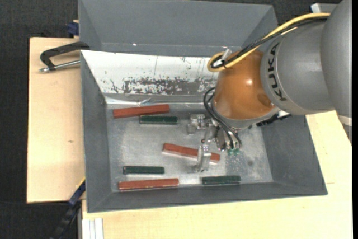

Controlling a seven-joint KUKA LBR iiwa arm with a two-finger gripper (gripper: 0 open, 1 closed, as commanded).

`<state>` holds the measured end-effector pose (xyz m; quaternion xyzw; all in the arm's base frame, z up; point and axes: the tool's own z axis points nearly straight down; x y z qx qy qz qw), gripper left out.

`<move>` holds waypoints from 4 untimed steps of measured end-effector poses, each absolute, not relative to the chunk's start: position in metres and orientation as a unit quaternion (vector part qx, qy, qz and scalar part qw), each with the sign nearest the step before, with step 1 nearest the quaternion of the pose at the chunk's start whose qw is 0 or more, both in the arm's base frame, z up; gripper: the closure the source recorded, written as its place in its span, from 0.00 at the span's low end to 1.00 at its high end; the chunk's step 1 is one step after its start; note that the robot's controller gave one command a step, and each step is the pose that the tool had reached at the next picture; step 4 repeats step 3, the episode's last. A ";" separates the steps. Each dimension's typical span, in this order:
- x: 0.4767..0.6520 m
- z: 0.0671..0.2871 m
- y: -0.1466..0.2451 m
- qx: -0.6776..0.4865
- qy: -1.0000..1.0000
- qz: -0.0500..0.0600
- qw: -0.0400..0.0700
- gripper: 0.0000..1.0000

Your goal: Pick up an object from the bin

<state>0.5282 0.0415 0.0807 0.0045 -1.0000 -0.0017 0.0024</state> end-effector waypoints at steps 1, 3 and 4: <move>0.514 0.071 0.068 -0.079 -0.997 -0.001 0.000 1.00; 0.513 0.230 0.045 -0.070 -0.998 -0.001 -0.003 1.00; 0.513 0.230 0.045 -0.070 -0.998 -0.001 -0.003 1.00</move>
Offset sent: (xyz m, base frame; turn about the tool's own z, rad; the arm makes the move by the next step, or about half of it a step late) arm 0.0000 0.0000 0.0000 0.0000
